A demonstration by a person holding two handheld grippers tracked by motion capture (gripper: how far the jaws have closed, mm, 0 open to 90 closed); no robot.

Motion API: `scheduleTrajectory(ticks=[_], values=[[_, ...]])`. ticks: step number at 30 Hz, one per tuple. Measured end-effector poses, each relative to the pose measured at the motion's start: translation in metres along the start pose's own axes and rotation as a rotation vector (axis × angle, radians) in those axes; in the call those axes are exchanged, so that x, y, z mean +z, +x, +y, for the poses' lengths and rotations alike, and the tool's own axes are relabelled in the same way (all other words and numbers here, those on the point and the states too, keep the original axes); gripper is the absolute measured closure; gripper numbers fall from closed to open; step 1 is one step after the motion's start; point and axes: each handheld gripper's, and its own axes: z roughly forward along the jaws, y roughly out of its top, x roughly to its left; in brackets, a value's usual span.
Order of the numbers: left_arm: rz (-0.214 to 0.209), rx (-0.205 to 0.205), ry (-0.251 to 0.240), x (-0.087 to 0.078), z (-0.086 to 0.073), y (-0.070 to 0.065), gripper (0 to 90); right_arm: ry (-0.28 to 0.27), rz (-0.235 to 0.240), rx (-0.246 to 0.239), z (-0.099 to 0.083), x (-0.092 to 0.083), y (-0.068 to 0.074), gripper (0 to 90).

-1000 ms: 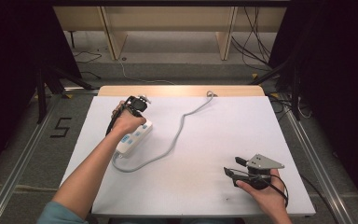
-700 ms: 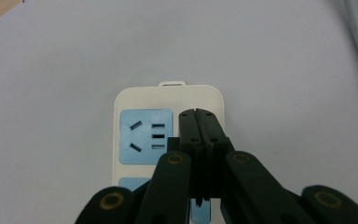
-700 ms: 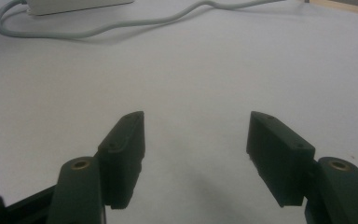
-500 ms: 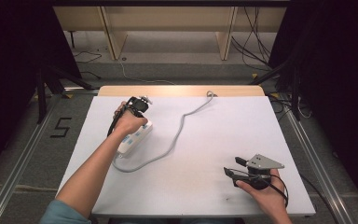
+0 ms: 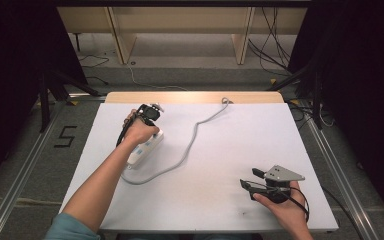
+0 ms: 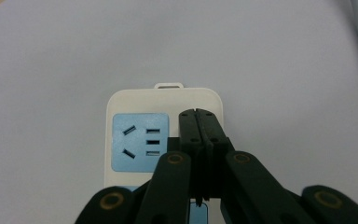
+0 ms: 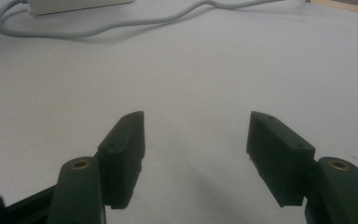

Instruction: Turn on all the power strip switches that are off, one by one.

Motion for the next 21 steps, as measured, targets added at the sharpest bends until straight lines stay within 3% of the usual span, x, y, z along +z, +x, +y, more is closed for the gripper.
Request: scheduleTrajectory(ticks=[11, 21], values=[[-0.012, -0.017, 0.007, 0.0016, 0.0009, 0.0022, 89.6, 0.003, 0.001, 0.003, 0.0001, 0.0, 0.0005, 38.1], [0.0, -0.003, 0.025, 0.0027, 0.003, -0.0001, 89.7, 0.001, 0.001, 0.0, 0.0001, 0.0001, 0.0004, 38.0]])
